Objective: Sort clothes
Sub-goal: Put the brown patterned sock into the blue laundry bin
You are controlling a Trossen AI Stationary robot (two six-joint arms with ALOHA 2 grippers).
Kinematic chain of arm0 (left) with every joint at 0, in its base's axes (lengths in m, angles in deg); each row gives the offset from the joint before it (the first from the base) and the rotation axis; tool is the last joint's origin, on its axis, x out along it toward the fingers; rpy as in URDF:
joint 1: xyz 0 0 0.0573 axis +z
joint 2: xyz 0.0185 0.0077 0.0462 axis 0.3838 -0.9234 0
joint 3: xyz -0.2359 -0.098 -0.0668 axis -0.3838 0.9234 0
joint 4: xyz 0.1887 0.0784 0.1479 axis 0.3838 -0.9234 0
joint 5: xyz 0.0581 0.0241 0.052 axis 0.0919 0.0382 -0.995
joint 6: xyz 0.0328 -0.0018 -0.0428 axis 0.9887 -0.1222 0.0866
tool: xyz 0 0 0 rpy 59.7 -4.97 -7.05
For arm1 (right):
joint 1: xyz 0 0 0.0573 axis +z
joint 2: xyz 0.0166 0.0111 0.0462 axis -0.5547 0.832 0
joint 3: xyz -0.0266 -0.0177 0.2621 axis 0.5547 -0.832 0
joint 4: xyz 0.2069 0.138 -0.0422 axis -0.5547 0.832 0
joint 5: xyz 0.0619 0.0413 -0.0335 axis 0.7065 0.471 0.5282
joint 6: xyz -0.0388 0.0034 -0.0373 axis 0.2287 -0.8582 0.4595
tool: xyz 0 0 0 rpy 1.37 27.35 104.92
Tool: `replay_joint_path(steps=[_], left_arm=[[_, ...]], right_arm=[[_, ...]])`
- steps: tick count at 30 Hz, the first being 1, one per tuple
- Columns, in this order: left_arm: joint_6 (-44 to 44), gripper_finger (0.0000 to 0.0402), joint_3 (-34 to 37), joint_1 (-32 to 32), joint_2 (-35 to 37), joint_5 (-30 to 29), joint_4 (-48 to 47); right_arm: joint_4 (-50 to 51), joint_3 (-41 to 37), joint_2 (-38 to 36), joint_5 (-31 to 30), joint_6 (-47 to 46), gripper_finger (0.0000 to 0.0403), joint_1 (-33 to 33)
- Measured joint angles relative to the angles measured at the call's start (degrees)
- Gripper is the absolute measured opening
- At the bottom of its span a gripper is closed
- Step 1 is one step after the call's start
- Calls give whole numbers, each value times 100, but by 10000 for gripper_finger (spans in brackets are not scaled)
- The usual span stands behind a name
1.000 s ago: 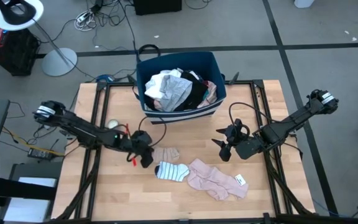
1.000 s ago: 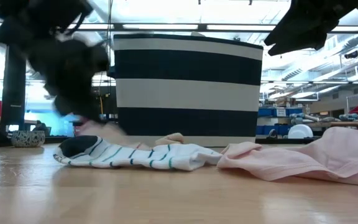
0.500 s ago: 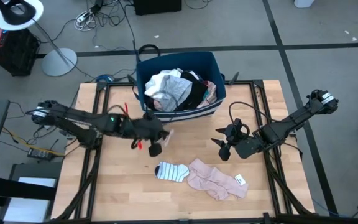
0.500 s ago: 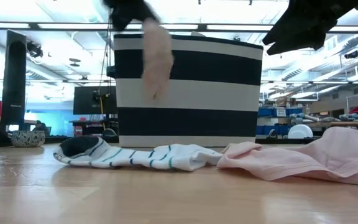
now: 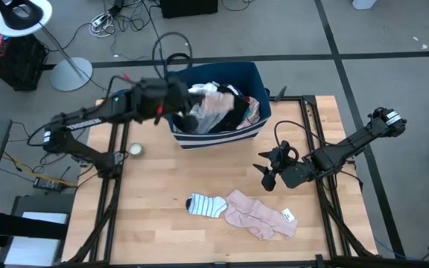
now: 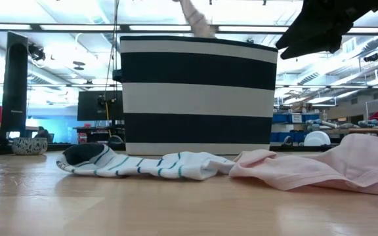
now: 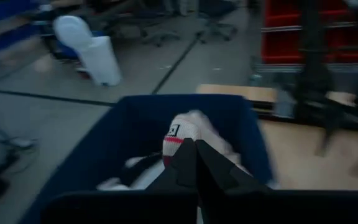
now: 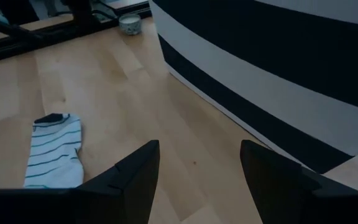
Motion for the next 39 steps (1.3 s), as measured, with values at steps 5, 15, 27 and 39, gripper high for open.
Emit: replay_joint_path(steps=[5, 15, 27, 39], left_arm=[[-2, 0, 4, 549, -616, 593, -173], [-767, 2, 4, 1105, -2135, 830, 93], [-1197, 109, 4, 1306, -2746, 1979, 503], [-660, 117, 9, 795, -1392, 2031, -123]], right_arm=[[4, 0, -1, -2, 11, 227, -46], [17, 0, 0, 33, 53, 227, -59], [65, 0, 0, 40, 61, 227, -59], [105, 0, -1, 50, 59, 227, -28]])
